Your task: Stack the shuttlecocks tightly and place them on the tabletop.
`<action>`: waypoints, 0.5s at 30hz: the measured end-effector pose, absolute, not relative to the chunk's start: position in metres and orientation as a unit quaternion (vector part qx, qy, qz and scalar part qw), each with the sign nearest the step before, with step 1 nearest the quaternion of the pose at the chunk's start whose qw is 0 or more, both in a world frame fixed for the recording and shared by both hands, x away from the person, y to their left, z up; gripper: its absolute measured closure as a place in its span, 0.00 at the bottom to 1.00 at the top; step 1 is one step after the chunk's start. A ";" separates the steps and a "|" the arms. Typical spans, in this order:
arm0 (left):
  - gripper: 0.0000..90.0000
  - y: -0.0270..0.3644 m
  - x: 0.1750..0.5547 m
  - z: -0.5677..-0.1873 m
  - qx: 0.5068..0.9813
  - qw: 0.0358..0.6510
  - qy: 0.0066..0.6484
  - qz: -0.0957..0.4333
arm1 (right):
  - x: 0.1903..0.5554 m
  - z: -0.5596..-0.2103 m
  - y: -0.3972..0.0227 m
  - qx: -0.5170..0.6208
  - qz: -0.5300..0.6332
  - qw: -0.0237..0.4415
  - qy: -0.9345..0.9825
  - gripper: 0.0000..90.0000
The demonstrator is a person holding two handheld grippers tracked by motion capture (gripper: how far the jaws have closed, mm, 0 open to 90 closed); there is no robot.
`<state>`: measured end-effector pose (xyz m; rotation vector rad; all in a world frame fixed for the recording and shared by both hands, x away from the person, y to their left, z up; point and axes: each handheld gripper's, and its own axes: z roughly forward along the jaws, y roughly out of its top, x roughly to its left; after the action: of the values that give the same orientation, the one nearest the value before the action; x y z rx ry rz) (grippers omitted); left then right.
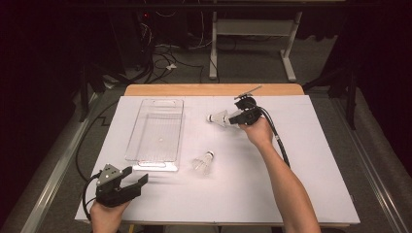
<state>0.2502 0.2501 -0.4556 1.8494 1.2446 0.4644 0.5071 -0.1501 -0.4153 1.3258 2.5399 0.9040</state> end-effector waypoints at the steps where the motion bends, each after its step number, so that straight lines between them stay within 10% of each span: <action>1: 0.36 0.250 0.250 -0.456 0.738 0.419 0.496 0.185 | 0.508 -0.416 -0.150 0.440 0.302 0.069 0.843 1.00; 15: 0.36 0.250 0.250 -0.455 0.739 0.419 0.494 0.186 | 0.511 -0.419 -0.145 0.441 0.308 0.061 0.841 1.00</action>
<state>0.2495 0.2503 -0.4553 1.8542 1.2383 0.4663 0.5105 -0.1455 -0.4193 1.3338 2.5433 0.9322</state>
